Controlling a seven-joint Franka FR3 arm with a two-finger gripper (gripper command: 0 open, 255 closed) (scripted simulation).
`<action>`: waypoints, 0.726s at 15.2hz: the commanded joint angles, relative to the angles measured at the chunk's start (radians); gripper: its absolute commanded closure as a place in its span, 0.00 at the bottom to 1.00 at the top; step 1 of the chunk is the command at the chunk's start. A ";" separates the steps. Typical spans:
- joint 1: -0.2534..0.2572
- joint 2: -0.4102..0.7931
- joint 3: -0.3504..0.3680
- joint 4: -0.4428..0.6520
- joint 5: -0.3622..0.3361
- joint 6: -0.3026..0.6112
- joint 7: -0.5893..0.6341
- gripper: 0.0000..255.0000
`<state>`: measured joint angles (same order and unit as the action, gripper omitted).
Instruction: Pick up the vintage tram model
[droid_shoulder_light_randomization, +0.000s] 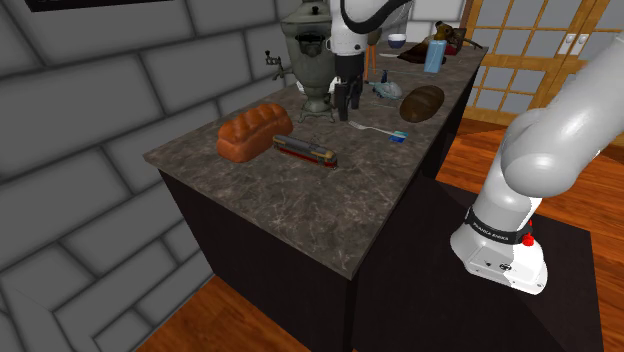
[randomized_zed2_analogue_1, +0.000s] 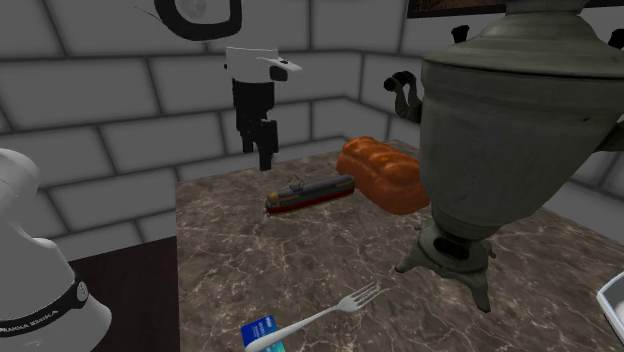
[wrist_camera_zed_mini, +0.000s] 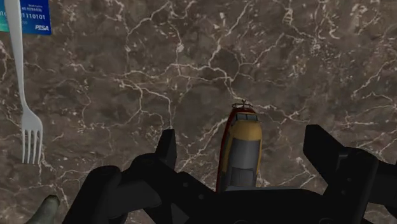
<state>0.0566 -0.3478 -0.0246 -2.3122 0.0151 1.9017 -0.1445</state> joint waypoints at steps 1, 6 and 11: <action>0.008 0.079 0.006 0.026 0.009 0.062 0.004 0.00; 0.019 0.261 0.014 0.133 0.027 0.159 0.003 0.00; 0.029 0.444 0.023 0.271 0.041 0.225 0.002 0.00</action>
<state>0.0840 0.0617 -0.0033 -2.0696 0.0533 2.1156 -0.1417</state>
